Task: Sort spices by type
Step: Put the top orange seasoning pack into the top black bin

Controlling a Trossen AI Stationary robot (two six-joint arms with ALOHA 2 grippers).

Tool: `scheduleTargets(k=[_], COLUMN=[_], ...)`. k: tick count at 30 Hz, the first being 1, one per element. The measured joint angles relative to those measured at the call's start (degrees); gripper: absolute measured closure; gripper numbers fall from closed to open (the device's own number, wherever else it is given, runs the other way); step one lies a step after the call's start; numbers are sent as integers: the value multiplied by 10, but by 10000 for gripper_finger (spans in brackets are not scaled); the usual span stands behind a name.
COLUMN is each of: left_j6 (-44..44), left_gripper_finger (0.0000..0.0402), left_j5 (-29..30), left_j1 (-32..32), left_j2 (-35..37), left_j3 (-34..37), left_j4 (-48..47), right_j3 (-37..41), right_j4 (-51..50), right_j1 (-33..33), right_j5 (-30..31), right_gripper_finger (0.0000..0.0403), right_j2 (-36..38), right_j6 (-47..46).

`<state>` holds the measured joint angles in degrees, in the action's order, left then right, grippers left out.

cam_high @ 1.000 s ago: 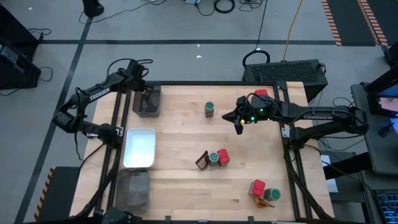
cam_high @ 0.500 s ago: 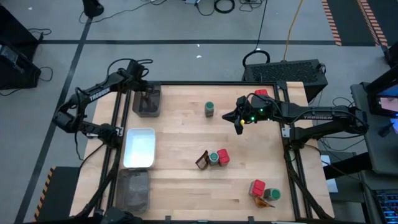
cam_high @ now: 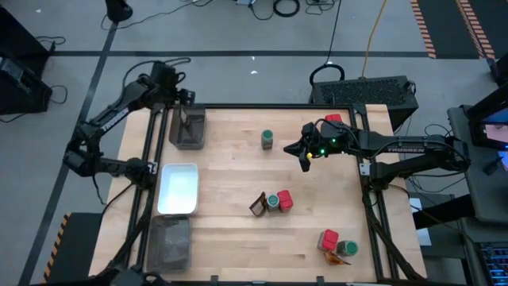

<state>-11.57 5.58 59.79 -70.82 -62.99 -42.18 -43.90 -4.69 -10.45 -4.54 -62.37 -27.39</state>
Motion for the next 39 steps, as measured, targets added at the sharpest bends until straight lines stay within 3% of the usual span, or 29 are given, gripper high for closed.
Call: scheduleTargets(k=[4,12,18,24,33,39], left_j6=[14,14,-16,-33,-23,45], left_gripper_finger=[178,178,178,178,179,179], left_j5=[-30,-186,-199,-193,-184,-201], left_j1=[-23,-157,-274,-387,-455,-448], left_j2=[27,60,53,33,-92,-243], left_j3=[-33,-44,-44,-44,-56,-198], left_j4=[-25,-7,31,141,341,370], right_j3=[0,0,0,0,-55,-61], right_j4=[0,1,2,-9,-222,-287], right_j1=[0,-1,-1,-1,-26,-28], right_j5=[0,2,19,15,40,92], right_gripper_finger=[403,403,403,403,403,403], right_j2=[0,0,0,1,109,190], right_j6=[0,2,9,18,-3,-22])
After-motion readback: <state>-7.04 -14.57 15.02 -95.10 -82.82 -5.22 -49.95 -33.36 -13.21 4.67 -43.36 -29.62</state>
